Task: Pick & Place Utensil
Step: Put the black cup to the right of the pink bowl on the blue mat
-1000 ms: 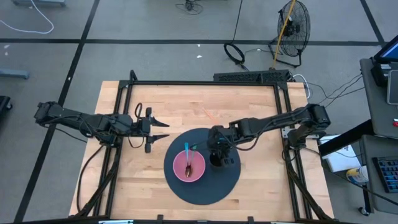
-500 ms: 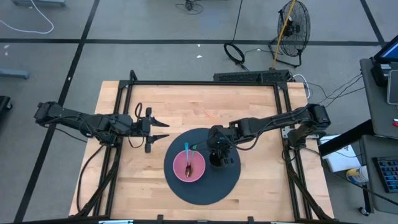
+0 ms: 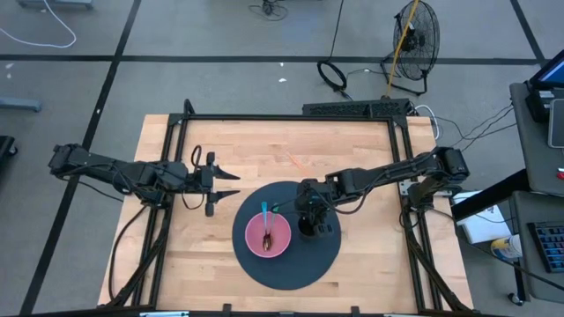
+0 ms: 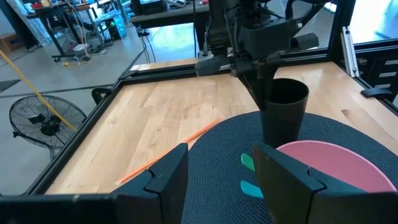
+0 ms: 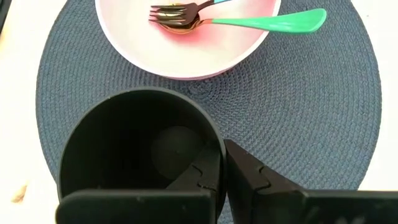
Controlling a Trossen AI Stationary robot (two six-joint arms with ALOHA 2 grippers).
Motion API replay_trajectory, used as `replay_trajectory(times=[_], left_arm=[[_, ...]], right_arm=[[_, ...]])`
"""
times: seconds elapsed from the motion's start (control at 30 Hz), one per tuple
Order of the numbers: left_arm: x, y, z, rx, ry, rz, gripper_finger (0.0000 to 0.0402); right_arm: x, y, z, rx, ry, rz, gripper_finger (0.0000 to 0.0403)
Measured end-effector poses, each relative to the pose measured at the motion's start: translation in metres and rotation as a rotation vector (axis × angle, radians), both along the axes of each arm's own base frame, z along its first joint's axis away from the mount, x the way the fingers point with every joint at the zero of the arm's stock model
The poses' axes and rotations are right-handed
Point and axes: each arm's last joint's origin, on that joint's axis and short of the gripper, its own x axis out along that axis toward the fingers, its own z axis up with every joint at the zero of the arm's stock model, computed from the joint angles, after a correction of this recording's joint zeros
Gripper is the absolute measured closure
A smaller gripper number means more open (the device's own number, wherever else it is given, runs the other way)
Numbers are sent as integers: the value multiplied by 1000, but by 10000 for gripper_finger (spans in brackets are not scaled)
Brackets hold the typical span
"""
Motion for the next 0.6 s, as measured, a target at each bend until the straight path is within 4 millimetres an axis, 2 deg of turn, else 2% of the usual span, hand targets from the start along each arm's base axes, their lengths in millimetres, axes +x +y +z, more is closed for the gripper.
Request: replay_trajectory(times=[0.33,0.6], left_arm=[[0,0,0,-2,0,1,215],[0,0,0,-2,0,1,215]], right_arm=[[0,0,0,0,1,0,396],[-1,0,0,-1,5,0,365]])
